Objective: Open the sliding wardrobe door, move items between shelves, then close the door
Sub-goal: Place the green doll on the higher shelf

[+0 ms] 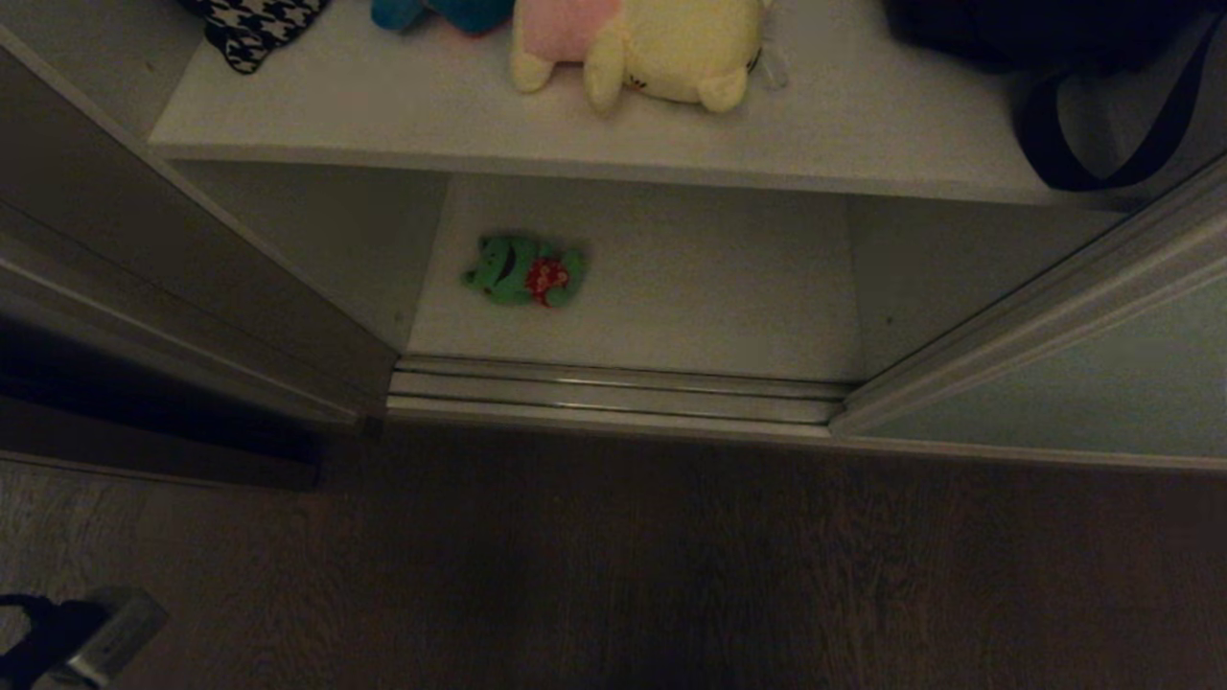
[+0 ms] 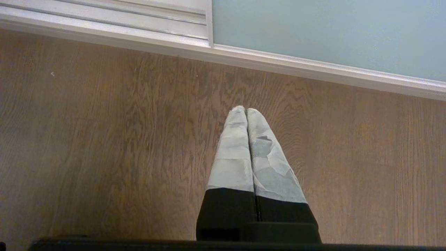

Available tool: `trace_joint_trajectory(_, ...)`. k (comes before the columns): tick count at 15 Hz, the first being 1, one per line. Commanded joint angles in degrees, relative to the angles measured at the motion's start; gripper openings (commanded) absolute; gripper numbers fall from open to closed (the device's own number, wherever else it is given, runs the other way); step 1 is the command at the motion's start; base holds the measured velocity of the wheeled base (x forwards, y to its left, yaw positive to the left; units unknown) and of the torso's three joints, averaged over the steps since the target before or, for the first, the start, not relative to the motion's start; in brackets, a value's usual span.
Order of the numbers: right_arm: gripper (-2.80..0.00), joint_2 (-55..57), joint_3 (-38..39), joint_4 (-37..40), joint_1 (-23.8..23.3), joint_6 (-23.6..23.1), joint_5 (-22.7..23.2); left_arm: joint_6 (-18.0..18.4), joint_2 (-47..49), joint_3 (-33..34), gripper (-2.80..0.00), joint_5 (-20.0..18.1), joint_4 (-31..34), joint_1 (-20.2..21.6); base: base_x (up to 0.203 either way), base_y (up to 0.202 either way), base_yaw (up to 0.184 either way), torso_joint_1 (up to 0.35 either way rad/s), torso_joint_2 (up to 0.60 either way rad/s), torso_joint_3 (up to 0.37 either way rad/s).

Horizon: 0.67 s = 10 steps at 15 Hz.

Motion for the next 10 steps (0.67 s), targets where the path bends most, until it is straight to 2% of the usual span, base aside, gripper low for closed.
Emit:
trace_joint_trajectory(1, -2.8, 0.0, 0.0, 0.0, 0.0, 0.0, 0.0, -0.1, 2.0, -0.1, -2.8, -0.1, 0.1, 0.0, 0.0, 0.0, 0.0, 0.0, 0.0, 0.0)
trace_joint_trajectory(5, -2.8, -0.1, 0.0, 0.0, 0.0, 0.0, 0.0, -0.2, 7.2, -0.4, -2.8, -0.1, 0.3, 0.0, 0.0, 0.0, 0.0, 0.0, 0.0, 0.0)
trace_joint_trajectory(10, -2.8, -0.1, 0.0, 0.0, 0.0, 0.0, 0.0, 0.1, 8.6, -0.6, -2.8, 0.0, 0.0, 0.0, 0.182, 0.0, 0.0, 0.001, 0.0, 0.003)
